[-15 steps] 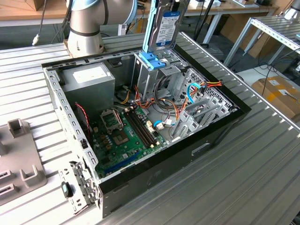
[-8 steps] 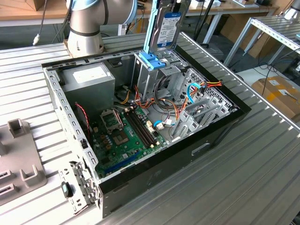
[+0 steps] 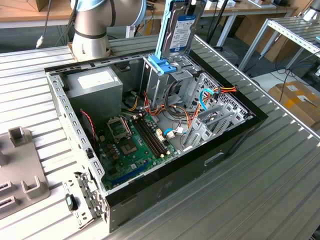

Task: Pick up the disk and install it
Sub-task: 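Pick up the disk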

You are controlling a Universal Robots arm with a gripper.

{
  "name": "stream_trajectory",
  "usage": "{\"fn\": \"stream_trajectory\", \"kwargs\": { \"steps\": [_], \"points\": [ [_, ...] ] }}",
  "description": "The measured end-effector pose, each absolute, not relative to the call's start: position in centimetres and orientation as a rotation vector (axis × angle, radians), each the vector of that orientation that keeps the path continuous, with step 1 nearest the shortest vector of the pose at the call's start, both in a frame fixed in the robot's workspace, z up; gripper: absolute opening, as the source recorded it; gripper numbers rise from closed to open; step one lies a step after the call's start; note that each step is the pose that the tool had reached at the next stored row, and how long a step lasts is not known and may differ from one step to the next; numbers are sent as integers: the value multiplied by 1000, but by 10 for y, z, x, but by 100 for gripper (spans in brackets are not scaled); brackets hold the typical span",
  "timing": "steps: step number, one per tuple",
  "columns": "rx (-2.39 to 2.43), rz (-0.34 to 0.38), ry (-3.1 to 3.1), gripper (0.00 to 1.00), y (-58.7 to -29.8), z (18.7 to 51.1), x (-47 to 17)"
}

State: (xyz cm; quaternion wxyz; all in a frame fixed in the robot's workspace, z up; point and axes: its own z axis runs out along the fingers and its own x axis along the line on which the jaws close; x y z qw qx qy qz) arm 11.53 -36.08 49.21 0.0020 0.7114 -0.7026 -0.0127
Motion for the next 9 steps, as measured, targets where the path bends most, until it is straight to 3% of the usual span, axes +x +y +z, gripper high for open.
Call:
{"fn": "stream_trajectory", "kwargs": {
  "steps": [9],
  "points": [
    [2232, -40, -2205, 35, -372, 492, 117]
  ]
}}
